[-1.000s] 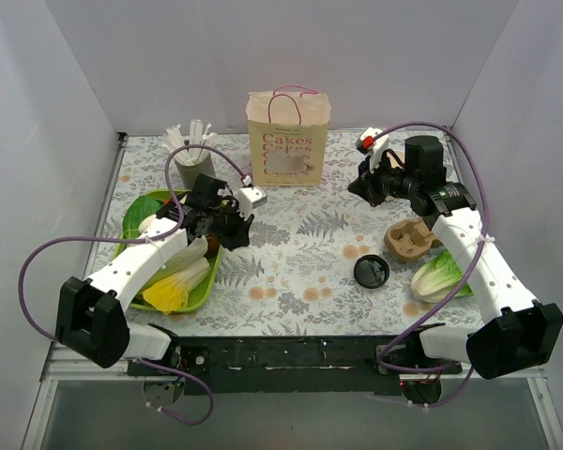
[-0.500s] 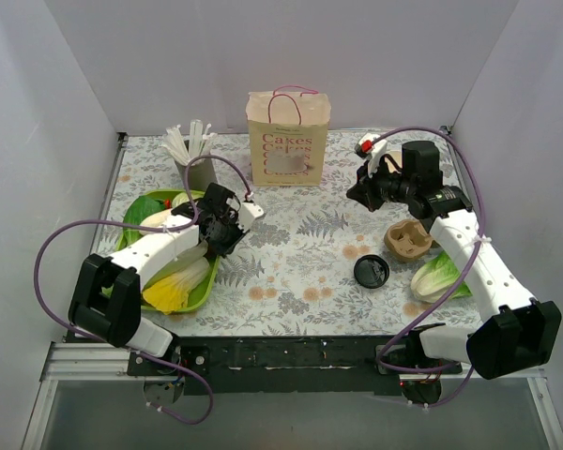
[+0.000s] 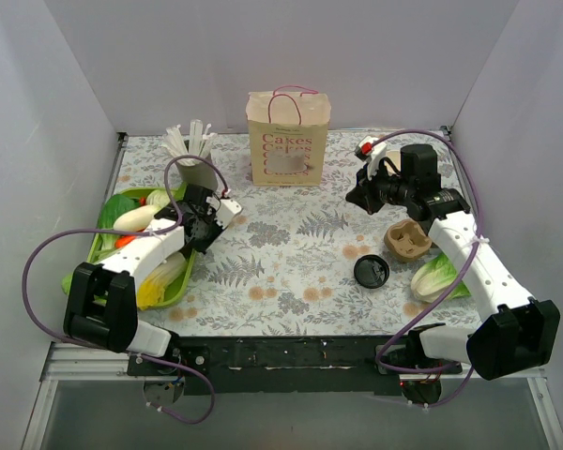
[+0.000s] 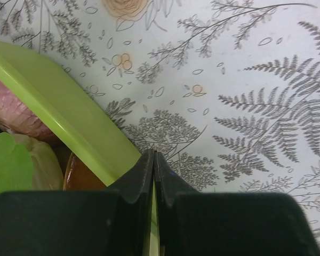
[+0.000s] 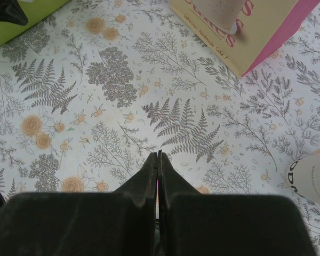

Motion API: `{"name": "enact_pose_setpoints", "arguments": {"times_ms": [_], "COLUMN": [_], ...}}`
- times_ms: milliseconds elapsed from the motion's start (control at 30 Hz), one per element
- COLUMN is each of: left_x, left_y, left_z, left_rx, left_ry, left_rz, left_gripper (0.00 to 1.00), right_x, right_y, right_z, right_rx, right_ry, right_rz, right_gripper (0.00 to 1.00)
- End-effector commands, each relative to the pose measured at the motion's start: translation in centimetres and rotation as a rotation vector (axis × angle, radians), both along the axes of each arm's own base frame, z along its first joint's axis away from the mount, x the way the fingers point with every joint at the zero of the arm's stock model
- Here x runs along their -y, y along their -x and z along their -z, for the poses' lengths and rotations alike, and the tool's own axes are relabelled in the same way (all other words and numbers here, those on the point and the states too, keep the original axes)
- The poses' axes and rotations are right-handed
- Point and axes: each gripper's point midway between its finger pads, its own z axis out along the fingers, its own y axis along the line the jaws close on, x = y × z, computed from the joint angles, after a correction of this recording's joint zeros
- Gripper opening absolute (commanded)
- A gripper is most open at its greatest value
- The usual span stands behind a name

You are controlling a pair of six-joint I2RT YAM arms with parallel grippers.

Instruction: Pack the takeout coffee

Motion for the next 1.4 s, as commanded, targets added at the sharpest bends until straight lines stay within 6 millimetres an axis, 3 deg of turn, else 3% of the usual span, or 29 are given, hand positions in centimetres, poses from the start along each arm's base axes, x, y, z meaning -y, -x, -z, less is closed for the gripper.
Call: {"name": "enact_pose_setpoints", "arguments": {"times_ms": [0,200,333,533,700,867,1033,1367], "left_x": [-2.0,-3.9,-6.6,-6.5,-6.0,-6.6,-7.6,-9.2], "left_y": [-0.7,-0.2,0.0,-0.9,-2.7,-5.3,-6.1,-9.6], "left_z": [-0.7,-0.3,0.2,0.0,-0.6,-0.8,-0.3,-2.5], "left_rx": [0.052,0.046,0.053,0.051,0.058,0.132,0.149,0.357], "left_ry": [-0.065,-0.101,-0.157,-0.126,-0.077,-0.096,-0.154,-0.234], "left_rz": [-0.023,-0.034,-0.064,-0.102,-0.201,-0.278,-0.307,-0.309], "left_gripper": [0.0,0.0,0.0,0.0,0.0,0.0,0.0,0.0], "right_x": [-0.5,-0.4,-0.2,-0.1,-0.1,0.1,0.2,0.3], "right_y": [0.4,0.4,0.2,-0.2,-0.3,-0.1,0.1,0.1], "right_z": [-0.8,-0.7,-0.8,-1.2,-1.1,-0.9,-0.9,-0.7], "right_rx": [0.022,0.019,0.034,0.057,0.054,0.052,0.055,0.054], "right_ry": [-0.036,-0.038,-0.026,-0.022,-0.019,-0.013,-0.01,-0.01], "right_rz": [-0.009,-0.001,0.006,0.01,0.012,0.018,0.02,0.023], "right_gripper": [0.01,0.01,0.01,0.01,0.01,0.01,0.01,0.01]}}
